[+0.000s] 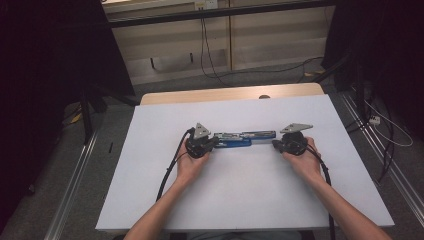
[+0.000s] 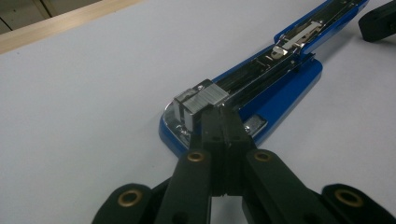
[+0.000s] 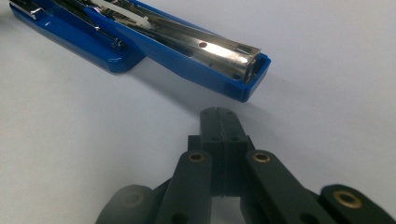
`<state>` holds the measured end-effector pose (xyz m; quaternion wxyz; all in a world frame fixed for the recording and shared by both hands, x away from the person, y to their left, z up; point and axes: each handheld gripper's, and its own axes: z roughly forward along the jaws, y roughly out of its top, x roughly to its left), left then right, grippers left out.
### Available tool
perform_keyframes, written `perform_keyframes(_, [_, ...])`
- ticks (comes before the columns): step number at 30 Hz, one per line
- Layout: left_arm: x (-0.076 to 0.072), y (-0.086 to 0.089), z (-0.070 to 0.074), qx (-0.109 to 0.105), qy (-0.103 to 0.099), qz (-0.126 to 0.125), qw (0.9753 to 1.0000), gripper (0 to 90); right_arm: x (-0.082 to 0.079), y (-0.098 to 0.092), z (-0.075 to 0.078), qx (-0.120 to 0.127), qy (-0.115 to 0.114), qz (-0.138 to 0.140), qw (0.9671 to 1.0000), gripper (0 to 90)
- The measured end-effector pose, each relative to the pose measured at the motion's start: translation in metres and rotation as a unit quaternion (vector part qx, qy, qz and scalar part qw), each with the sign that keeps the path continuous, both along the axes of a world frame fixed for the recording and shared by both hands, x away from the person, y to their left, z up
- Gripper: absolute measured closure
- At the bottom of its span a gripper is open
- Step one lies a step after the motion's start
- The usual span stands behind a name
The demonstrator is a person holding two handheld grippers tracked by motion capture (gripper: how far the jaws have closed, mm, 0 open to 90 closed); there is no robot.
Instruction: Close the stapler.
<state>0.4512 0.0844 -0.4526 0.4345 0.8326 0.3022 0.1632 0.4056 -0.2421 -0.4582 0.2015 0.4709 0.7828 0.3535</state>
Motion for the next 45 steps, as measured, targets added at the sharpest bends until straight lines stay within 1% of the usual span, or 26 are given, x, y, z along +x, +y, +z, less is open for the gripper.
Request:
perform_keyframes(2, [0.0005,0.0003,0.0,-0.002,0.002,-0.001,1.0,90.0,0.0008,0.0011,0.0012,-0.003,0.005,-0.002,1.0,90.0])
perform_keyframes(5, [0.0006,0.0003,0.0003,-0.001,0.003,-0.001,1.0,90.0,0.0028,0.0017,0.0011,-0.005,0.004,-0.003,1.0,90.0])
perform_keyframes(7, [0.0008,0.0003,0.0002,-0.004,0.003,0.0,1.0,90.0,0.0036,0.0015,0.0007,0.0,0.004,-0.006,1.0,90.0])
perform_keyframes(8, [0.0014,0.0014,0.0003,-0.003,0.006,-0.001,1.0,90.0,0.004,0.0015,0.0004,0.003,0.004,-0.009,0.9999,90.0])
perform_keyframes(9, [0.0018,0.0016,-0.0001,-0.009,0.008,-0.001,0.9999,90.0,0.0045,0.0014,0.0001,0.004,0.002,-0.009,0.9999,90.0])
perform_keyframes(11, [0.0013,0.0011,-0.0001,-0.009,0.009,0.0,0.9999,90.0,0.005,0.0017,-0.0002,0.006,0.001,-0.012,0.9999,90.0])
perform_keyframes(12, [0.0013,0.0012,0.0001,-0.007,0.008,0.0,0.9999,90.0,0.0055,0.002,-0.0003,0.006,0.001,-0.013,0.9999,90.0])
perform_keyframes(13, [0.0013,0.0015,0.0005,-0.001,0.004,0.0,1.0,90.0,0.0057,0.0022,-0.0003,0.006,0.001,-0.013,0.9999,90.0])
perform_keyframes(17, [0.0016,0.0018,0.0004,0.0,0.003,-0.003,1.0,90.0,0.0059,0.003,-0.0005,0.006,-0.001,-0.015,0.9999,90.0])
perform_keyframes(19, [0.0018,0.0016,-0.0004,-0.01,0.007,-0.003,0.9999,90.0,0.006,0.003,-0.0006,0.006,-0.002,-0.014,0.9999,90.0])
perform_keyframes(25, [0.0018,0.0016,-0.0004,-0.01,0.007,-0.003,0.9999,90.0,0.006,0.0031,-0.0007,0.006,-0.003,-0.014,0.9999,90.0])
perform_keyframes(27, [0.0016,0.0014,-0.0003,-0.01,0.008,-0.002,0.9999,90.0,0.0061,0.0035,-0.0006,0.005,-0.006,-0.015,0.9999,90.0])
perform_keyframes(30, [0.0015,0.0014,-0.0003,-0.009,0.008,-0.002,0.9999,90.0,0.0063,0.0044,0.0003,0.005,-0.019,-0.017,0.9997,90.0])
perform_keyframes(37, [0.0017,0.0012,0.0004,-0.004,0.008,-0.003,1.0,90.0,0.0065,0.0047,0.0008,0.008,-0.022,-0.019,0.9995,90.0])
perform_keyframes(40, [0.0018,0.0014,0.0007,0.0,0.005,-0.002,1.0,90.0,0.0068,0.0044,0.0015,0.008,-0.026,-0.017,0.9995,90.0])
perform_keyframes(44, [0.0019,0.0015,0.0006,0.0,0.004,-0.002,1.0,90.0,0.0076,0.0041,0.0029,0.009,-0.034,-0.013,0.9993,90.0])
perform_keyframes(45, [0.0016,0.0011,0.0003,-0.004,0.007,-0.002,1.0,90.0,0.0076,0.0042,0.003,0.01,-0.035,-0.013,0.9992,90.0])
